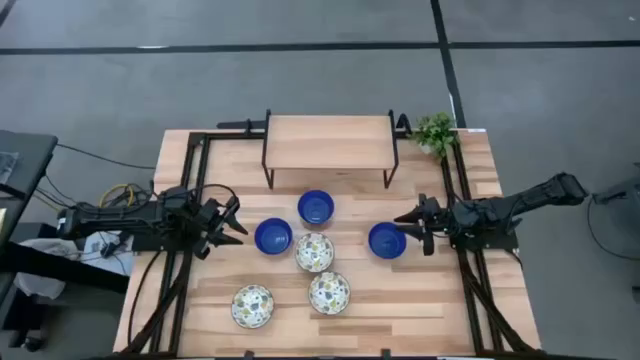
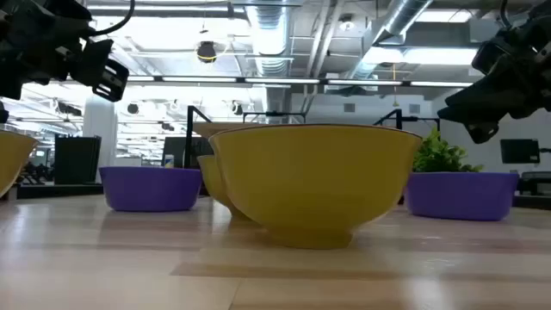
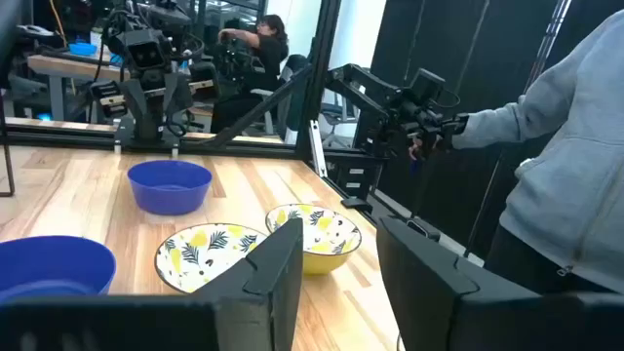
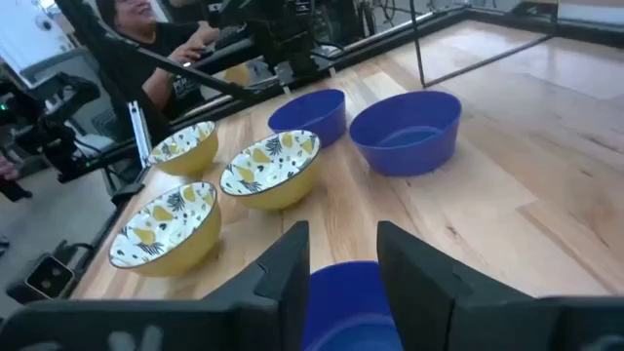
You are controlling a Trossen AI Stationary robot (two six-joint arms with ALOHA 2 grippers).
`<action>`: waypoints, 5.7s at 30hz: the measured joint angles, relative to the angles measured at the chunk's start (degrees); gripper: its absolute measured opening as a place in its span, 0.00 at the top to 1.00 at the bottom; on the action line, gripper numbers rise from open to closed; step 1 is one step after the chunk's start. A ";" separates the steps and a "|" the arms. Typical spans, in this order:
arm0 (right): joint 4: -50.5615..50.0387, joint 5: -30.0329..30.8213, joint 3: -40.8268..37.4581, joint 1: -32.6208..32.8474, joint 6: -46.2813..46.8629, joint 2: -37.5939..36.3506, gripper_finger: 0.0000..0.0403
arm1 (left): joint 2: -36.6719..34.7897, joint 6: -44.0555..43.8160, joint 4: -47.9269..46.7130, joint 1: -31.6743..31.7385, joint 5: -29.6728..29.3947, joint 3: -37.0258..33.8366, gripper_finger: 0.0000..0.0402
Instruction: Pick & Place Mini bowls
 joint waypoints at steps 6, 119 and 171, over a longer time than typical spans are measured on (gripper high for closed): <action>0.00 -0.07 0.00 0.00 1.42 0.02 0.72 | 0.00 0.00 0.00 0.00 0.00 0.00 0.67; -48.85 -18.46 36.72 -11.30 27.99 50.37 0.34 | 5.99 0.44 3.14 0.00 -0.02 0.00 0.67; -44.41 -18.22 36.72 -11.32 25.97 60.98 0.70 | 5.98 0.00 3.74 -0.01 -0.02 0.00 0.67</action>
